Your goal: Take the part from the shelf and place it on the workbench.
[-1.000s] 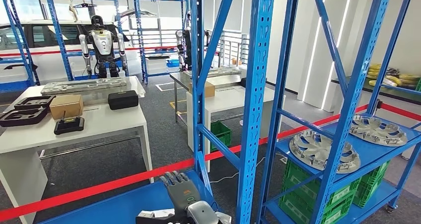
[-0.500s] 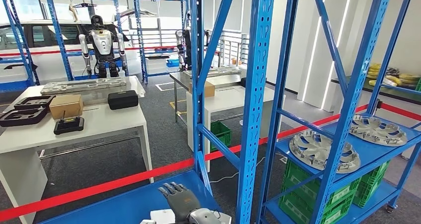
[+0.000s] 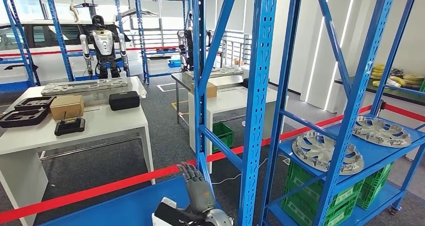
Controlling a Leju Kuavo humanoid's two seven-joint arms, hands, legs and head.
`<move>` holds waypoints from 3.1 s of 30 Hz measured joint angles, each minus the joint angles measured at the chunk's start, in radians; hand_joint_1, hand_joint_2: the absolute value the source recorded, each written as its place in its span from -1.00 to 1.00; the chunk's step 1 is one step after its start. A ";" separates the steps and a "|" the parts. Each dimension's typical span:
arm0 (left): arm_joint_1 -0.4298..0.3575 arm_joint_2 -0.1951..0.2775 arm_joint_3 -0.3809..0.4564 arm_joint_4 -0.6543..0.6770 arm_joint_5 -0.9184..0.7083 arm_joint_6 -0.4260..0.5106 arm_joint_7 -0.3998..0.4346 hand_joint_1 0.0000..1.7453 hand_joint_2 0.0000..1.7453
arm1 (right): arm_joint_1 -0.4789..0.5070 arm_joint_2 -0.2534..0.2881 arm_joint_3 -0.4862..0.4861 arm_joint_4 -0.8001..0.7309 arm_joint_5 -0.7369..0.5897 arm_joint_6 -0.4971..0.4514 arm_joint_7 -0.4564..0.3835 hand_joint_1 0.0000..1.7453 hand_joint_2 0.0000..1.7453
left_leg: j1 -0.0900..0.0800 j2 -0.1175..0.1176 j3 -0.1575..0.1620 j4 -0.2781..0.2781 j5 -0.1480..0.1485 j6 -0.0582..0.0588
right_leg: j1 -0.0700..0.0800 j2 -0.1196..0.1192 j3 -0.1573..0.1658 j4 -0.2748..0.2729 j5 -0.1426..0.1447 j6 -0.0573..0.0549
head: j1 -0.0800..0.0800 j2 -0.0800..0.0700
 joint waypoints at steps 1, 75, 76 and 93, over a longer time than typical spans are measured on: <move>0.000 -0.001 0.000 0.000 -0.003 0.001 0.001 -1.00 -1.00 | 0.005 0.003 -0.021 0.000 -0.020 0.003 -0.009 -1.00 1.00 | 0.000 0.000 -0.001 0.000 0.000 0.000 | 0.000 0.000 0.000 0.000 0.000 0.000 | 0.000 0.000; 0.013 -0.021 -0.008 0.006 -0.054 -0.034 0.018 -1.00 -1.00 | 0.060 0.025 0.188 0.038 0.288 0.309 0.182 -1.00 1.00 | 0.000 0.000 -0.001 0.000 0.000 0.000 | 0.000 0.000 -0.002 0.000 0.000 0.000 | 0.000 0.000; 0.013 -0.021 -0.008 0.006 -0.056 -0.034 0.018 -1.00 -1.00 | 0.061 0.022 0.189 0.039 0.289 0.314 0.184 -1.00 1.00 | 0.000 0.000 -0.001 0.000 0.000 0.000 | 0.000 0.000 -0.002 0.000 0.000 0.000 | 0.000 0.000; 0.013 -0.025 -0.008 0.006 -0.061 -0.036 0.028 -1.00 -1.00 | 0.097 -0.016 0.191 0.045 0.293 0.338 0.205 -1.00 1.00 | 0.000 0.000 -0.003 0.000 0.000 0.000 | 0.000 0.000 -0.002 0.000 0.000 0.000 | 0.000 0.000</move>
